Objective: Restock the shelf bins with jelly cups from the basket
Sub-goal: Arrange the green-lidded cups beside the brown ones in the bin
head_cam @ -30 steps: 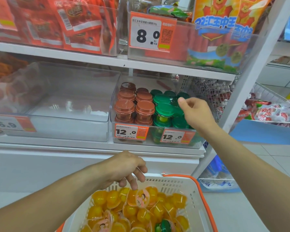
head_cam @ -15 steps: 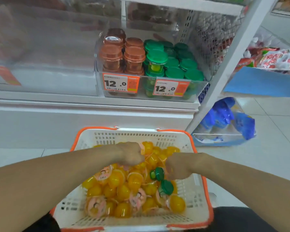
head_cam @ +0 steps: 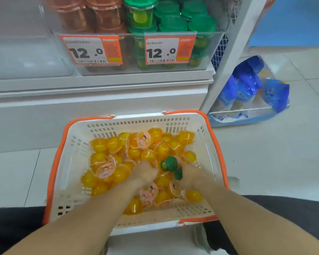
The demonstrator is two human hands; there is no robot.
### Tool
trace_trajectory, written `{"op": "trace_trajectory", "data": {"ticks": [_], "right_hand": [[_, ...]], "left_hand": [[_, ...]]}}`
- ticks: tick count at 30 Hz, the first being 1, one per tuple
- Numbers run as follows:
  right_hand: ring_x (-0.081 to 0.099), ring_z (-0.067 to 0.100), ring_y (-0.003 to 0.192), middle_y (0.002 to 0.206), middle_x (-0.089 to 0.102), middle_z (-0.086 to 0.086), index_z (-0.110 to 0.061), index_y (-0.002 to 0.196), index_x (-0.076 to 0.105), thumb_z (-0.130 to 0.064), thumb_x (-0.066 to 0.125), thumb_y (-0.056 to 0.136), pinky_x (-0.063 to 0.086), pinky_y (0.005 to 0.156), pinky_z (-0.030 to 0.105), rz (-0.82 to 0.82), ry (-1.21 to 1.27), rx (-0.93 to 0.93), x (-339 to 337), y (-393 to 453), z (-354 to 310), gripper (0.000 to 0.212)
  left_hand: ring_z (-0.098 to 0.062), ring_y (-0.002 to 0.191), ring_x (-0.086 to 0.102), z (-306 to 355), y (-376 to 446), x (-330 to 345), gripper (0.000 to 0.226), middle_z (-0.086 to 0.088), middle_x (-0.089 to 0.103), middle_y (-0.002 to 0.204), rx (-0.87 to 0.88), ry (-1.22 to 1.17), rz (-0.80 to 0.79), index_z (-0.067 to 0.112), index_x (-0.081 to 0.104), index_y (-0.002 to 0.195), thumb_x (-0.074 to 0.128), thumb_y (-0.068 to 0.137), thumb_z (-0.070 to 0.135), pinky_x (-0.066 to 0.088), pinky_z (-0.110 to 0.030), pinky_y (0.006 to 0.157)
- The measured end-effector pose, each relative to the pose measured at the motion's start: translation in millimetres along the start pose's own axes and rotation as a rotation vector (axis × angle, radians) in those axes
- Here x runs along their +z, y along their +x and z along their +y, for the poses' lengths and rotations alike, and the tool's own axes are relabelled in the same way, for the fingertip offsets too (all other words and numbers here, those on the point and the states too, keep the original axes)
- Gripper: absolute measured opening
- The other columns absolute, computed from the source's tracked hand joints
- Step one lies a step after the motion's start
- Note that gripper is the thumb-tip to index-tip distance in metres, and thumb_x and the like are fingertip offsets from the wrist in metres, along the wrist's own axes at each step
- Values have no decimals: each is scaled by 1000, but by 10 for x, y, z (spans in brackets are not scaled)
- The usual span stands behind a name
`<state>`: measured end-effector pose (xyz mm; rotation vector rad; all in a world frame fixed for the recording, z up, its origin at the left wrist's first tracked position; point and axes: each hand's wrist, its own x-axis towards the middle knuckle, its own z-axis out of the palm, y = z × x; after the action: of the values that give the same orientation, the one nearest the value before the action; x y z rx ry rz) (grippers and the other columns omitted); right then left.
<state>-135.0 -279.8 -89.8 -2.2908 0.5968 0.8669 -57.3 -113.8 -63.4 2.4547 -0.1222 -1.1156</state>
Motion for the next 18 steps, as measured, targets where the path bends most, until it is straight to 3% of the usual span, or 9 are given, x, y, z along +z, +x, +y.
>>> {"op": "trace_trajectory", "data": {"ticks": [3, 5, 8, 10, 13, 15, 18], "right_hand": [[63, 20, 101, 112, 63, -2, -28, 129, 55, -40, 78, 71, 55, 91, 36, -176, -50, 78, -274, 11, 0, 63], [67, 19, 92, 112, 65, 1, -26, 124, 58, -38, 81, 73, 59, 83, 34, -286, -13, 121, -451, -4, 9, 58], [66, 15, 83, 106, 65, 1, -23, 123, 59, -29, 84, 76, 57, 70, 25, -304, 64, 135, -686, -60, 0, 54], [66, 16, 87, 106, 62, 1, -22, 121, 59, -26, 87, 72, 57, 68, 25, -280, 43, 141, -761, -86, -8, 56], [66, 19, 89, 107, 63, 3, -20, 119, 61, -26, 89, 69, 58, 71, 26, -307, -27, 153, -769, -90, -40, 58], [65, 17, 82, 101, 63, 2, -19, 118, 61, -26, 89, 70, 56, 66, 24, -333, 12, 172, -850, -102, -77, 56], [62, 17, 79, 105, 64, 4, -23, 122, 59, -26, 87, 74, 54, 68, 24, -343, 106, 158, -1136, -141, -163, 55]], "left_hand": [[-18, 51, 56, 85, 150, 20, 36, -5, 61, 60, -24, -13, 78, 10, 59, 61, 61, 90, 31, 49, -31, 55], [-18, 55, 57, 186, 215, 114, 39, -3, 60, 61, -9, -38, 138, 12, 59, 62, 65, 89, 41, 50, -35, 58], [-20, 68, 58, 355, 254, 311, 37, -3, 61, 73, 32, -69, 198, 16, 58, 75, 70, 84, 50, 44, -35, 59], [-23, 79, 61, 432, 263, 445, 38, -4, 64, 84, 34, -72, 229, 16, 58, 87, 73, 82, 50, 44, -33, 61], [-25, 86, 65, 452, 286, 554, 30, -3, 67, 89, 27, -77, 229, 19, 58, 80, 76, 82, 44, 50, -33, 67], [-24, 85, 67, 426, 292, 540, 28, -3, 67, 84, 35, -96, 185, 17, 64, 75, 80, 79, 40, 48, -33, 65], [-17, 63, 60, 377, 248, 392, 32, -5, 63, 68, 86, -207, 132, 5, 71, 72, 80, 77, 35, 48, -38, 60]]}}
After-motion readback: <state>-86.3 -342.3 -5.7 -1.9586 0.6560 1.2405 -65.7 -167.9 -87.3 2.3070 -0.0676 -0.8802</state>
